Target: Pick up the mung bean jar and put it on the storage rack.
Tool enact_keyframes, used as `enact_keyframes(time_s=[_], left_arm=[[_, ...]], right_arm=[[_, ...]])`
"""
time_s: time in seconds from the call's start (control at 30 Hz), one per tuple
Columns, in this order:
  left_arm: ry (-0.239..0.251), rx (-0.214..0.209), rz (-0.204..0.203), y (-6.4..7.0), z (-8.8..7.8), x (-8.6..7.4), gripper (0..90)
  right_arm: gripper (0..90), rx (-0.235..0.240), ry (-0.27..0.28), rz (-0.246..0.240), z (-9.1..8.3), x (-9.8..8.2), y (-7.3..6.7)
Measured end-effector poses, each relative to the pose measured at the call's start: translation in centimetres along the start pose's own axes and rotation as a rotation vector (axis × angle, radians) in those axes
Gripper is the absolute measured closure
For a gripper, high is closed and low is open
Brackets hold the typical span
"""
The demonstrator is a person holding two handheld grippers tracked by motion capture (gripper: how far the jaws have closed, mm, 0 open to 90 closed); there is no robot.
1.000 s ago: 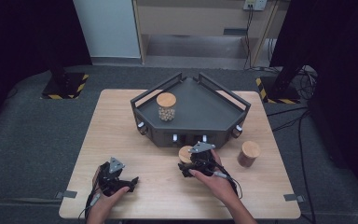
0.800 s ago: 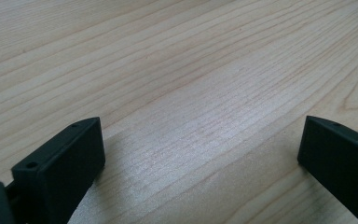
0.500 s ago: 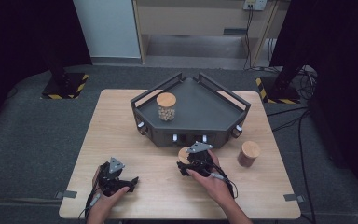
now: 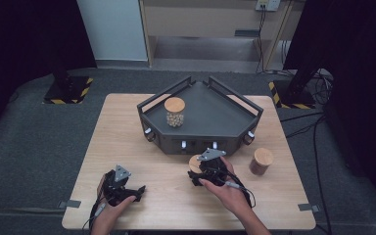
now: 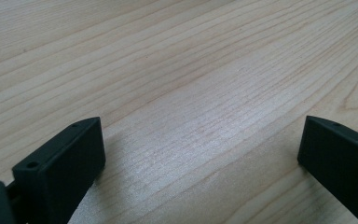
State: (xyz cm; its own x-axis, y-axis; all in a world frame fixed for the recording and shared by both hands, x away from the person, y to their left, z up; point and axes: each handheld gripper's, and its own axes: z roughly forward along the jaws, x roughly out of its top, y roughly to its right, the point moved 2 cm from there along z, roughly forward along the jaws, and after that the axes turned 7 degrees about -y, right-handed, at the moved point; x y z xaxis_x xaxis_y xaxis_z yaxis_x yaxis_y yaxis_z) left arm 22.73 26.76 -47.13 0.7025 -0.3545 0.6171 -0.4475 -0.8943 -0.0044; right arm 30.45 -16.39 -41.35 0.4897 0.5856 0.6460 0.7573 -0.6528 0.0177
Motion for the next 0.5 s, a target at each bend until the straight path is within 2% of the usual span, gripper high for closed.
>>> enact_keyframes(time_s=[0.5], left_arm=[[0.000, -0.002, 0.000, -0.03, 0.00, 0.00, 0.0]], right_arm=[[25.6, 0.017, -0.004, -0.011, -0.54, 0.44, -0.01]])
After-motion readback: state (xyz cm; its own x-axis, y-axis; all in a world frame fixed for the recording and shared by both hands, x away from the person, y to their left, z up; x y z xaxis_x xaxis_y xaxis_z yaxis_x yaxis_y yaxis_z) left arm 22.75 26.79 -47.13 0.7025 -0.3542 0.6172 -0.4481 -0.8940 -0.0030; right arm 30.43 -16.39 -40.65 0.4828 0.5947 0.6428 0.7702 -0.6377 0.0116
